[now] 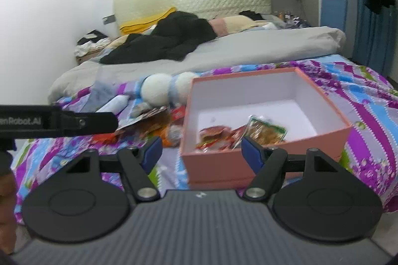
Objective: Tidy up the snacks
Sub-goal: 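Withdraw both tools from the box back toward the snack pile, then close the left tool on a red foil candy while the right reaches an orange packet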
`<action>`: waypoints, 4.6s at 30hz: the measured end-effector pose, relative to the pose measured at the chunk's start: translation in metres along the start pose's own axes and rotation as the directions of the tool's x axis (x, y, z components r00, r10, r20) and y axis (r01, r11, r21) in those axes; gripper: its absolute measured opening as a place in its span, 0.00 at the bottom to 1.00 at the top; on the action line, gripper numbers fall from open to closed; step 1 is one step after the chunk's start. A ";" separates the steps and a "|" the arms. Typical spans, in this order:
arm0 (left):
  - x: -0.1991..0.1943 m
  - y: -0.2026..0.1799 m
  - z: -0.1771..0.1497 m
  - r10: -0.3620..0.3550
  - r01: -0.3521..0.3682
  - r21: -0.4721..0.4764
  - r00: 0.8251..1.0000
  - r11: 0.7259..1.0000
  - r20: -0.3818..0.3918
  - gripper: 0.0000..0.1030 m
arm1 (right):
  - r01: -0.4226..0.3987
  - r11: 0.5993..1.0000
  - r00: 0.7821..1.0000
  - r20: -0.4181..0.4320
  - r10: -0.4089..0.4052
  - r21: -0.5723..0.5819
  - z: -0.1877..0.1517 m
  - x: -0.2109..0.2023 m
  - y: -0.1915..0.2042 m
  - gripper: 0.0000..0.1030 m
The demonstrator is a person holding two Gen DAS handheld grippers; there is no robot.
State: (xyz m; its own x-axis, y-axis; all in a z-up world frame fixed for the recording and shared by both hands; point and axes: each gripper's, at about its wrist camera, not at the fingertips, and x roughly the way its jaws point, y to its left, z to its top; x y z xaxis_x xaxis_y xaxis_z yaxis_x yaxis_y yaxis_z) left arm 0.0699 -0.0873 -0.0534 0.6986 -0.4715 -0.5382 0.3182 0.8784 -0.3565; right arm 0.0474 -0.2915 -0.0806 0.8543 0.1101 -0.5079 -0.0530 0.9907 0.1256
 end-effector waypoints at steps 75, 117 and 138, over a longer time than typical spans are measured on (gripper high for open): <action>0.194 0.275 -0.009 0.430 -0.430 0.008 0.902 0.903 -0.028 0.67 | -0.066 0.917 0.995 -0.099 0.030 -0.392 -0.055 0.260 0.127 0.53; 0.154 0.236 -0.047 0.358 -0.357 0.022 0.933 0.934 -0.044 0.36 | -0.082 0.810 0.995 -0.092 0.034 -0.581 -0.077 0.210 0.157 0.03; 0.097 0.205 -0.097 0.294 -0.307 -0.066 0.943 0.949 -0.157 0.37 | -0.268 0.869 0.948 -0.275 0.160 -0.417 -0.107 0.144 0.143 0.04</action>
State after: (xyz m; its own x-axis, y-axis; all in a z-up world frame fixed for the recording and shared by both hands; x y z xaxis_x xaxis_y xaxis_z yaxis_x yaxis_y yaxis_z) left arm 0.1406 0.0395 -0.2526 0.6513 -0.1989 -0.7323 0.0452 0.9735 -0.2242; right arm 0.1078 -0.1250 -0.2266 0.6591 0.2854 -0.6958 -0.4904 0.8645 -0.1099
